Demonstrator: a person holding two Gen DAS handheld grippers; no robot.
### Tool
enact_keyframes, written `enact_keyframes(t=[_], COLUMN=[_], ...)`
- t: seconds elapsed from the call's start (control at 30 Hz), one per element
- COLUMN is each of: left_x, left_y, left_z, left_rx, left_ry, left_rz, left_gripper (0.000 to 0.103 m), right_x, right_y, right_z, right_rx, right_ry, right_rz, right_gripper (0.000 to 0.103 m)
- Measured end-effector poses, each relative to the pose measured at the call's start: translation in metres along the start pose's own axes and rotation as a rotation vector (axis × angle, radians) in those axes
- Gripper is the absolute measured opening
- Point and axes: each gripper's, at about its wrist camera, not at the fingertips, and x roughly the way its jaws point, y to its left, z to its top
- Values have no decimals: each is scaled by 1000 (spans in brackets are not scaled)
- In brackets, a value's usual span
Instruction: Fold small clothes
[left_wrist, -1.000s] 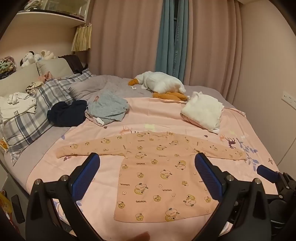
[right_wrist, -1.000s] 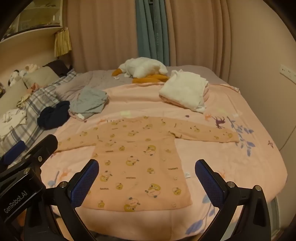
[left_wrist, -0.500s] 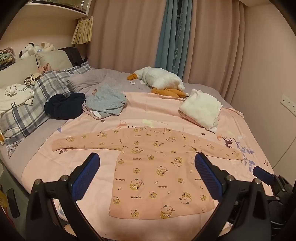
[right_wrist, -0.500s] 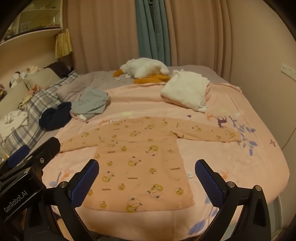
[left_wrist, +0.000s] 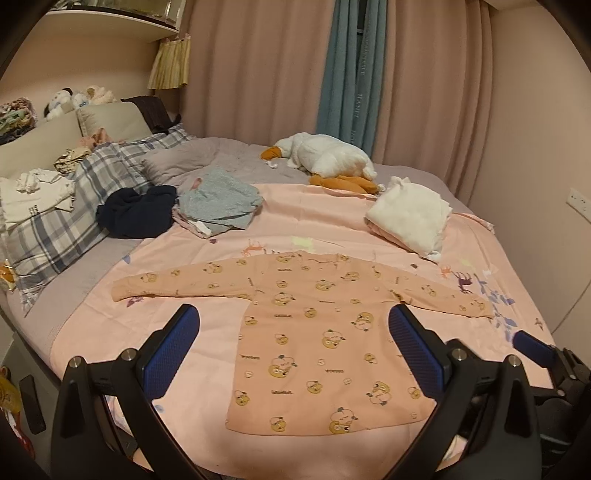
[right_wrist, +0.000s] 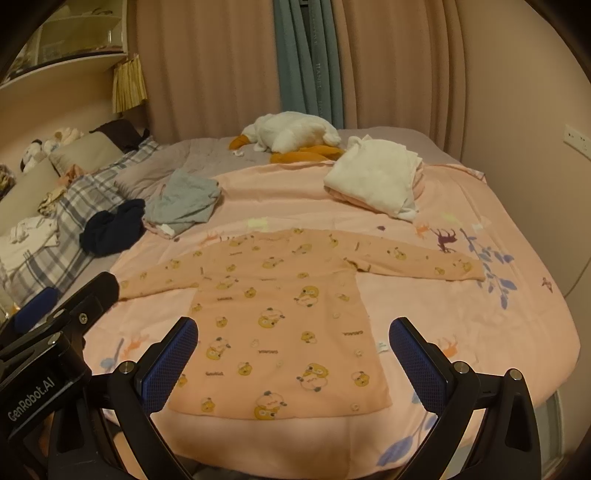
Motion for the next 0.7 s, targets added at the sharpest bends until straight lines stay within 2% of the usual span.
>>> enact_keyframes(t=[0.27,0.7], left_x=[0,-1], left_y=[16,25], left_z=[2,5], left_rx=[-43,-54], left_ry=[4,11], left_rz=[48,67], left_gripper=[103,102], right_x=[-5,-10], right_y=[-12,-20], right_z=[2,4], right_rx=[49,70], right_ry=[-10,-29], right_rz=[-36,-61], right_gripper=[103,103])
